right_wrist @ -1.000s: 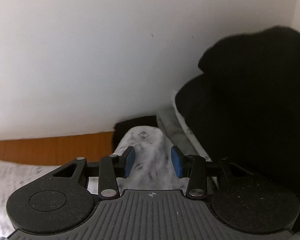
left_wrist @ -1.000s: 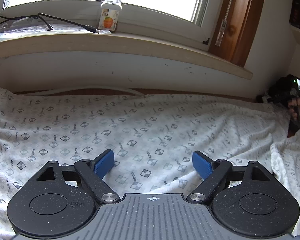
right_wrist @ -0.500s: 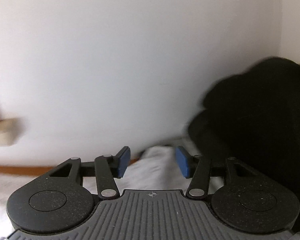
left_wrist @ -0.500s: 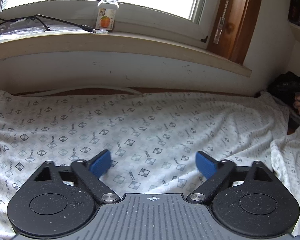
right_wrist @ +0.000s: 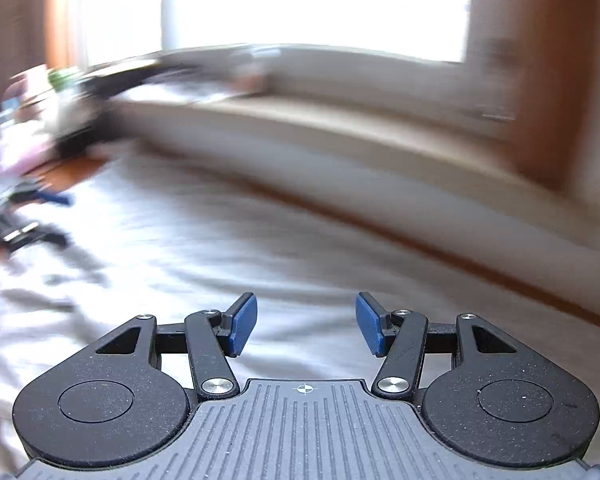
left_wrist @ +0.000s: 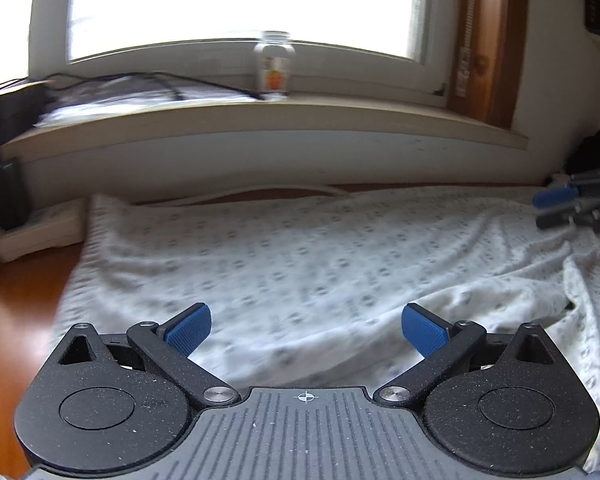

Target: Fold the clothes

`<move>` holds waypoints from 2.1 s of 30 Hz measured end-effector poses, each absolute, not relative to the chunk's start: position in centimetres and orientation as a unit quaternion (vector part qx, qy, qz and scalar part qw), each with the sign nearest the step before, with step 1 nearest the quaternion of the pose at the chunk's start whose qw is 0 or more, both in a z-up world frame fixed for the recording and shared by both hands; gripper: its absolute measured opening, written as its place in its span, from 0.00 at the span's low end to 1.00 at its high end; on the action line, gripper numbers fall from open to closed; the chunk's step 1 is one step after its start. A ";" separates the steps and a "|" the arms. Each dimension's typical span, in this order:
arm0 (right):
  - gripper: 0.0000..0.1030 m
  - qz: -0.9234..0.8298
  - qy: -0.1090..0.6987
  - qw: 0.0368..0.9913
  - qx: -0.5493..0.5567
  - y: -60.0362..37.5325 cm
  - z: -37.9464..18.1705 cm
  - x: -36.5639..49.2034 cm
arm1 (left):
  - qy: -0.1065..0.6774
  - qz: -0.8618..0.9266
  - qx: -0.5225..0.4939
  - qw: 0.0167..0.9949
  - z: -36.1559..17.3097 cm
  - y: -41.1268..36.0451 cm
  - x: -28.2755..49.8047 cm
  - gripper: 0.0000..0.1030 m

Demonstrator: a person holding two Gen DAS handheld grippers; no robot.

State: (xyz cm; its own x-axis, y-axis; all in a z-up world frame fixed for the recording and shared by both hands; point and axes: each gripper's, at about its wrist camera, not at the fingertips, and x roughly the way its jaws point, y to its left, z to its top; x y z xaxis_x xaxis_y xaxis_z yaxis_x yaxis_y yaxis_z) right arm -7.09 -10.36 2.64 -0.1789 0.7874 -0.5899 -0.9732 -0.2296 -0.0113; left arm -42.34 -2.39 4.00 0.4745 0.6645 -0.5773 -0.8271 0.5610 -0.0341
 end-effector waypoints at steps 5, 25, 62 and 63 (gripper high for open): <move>0.54 0.791 0.175 0.514 -0.282 -4.6 2.7 -15.4 | 0.278 0.471 -0.152 0.823 3.5 -2.8 -45.5 0.92; 0.54 0.772 0.176 0.552 -0.261 -5.5 -0.7 -11.3 | 0.302 0.434 -0.149 0.836 2.2 -0.8 -41.1 0.96; 0.36 0.849 0.129 0.419 -0.294 3.4 0.1 -37.0 | 0.216 0.490 -0.216 0.817 3.3 0.7 -59.2 0.97; 0.47 0.850 0.128 0.421 -0.290 2.9 0.4 -36.7 | 0.221 0.490 -0.215 0.816 3.2 1.0 -58.9 0.96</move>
State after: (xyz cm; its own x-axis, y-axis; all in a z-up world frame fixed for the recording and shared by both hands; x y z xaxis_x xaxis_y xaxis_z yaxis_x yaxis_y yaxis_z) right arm -36.66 2.94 0.36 -0.4764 0.6420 -0.6007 -0.7903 -0.6121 -0.0274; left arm -58.94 0.97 3.25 0.4230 0.7038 -0.5707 -0.8936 0.4285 -0.1339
